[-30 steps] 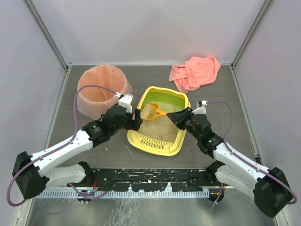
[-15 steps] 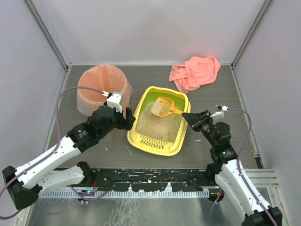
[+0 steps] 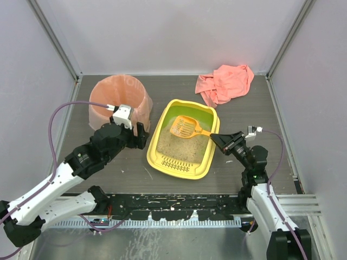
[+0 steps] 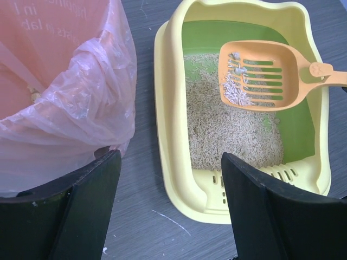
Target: Clean the litter box
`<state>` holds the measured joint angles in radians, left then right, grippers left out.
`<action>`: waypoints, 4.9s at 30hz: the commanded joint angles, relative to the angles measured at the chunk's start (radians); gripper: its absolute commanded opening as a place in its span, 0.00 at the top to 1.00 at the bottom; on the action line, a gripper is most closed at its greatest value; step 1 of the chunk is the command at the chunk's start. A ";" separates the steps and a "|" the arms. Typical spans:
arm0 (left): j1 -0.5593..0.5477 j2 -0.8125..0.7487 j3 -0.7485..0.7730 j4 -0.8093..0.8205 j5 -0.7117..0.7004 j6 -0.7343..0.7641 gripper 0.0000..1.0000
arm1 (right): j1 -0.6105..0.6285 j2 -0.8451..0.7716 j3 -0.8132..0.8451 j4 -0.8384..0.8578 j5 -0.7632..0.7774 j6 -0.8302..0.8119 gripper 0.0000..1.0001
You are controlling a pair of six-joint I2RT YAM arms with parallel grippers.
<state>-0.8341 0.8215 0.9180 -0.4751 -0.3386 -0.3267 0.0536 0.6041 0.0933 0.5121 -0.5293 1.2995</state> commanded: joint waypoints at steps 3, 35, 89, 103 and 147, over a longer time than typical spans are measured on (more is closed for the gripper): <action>-0.001 -0.010 0.047 -0.008 -0.034 0.021 0.24 | -0.040 -0.062 0.026 0.014 -0.021 0.020 0.99; 0.000 -0.095 0.059 -0.088 -0.158 0.035 0.23 | -0.051 -0.071 0.123 -0.158 0.000 -0.029 0.99; 0.001 -0.500 0.042 -0.584 -0.574 -0.259 0.13 | 0.668 1.054 1.601 -0.461 0.221 -1.230 1.00; 0.001 -0.455 0.022 -0.515 -0.496 -0.199 0.06 | 0.780 0.940 1.615 -0.448 0.392 -1.472 0.99; 0.001 -0.311 -0.039 -0.273 -0.312 -0.106 0.02 | 0.779 0.133 0.668 -1.000 1.188 -0.633 0.32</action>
<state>-0.8333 0.5011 0.8761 -0.8326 -0.6979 -0.4953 0.8337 0.7776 0.6666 -0.4324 0.5343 0.7452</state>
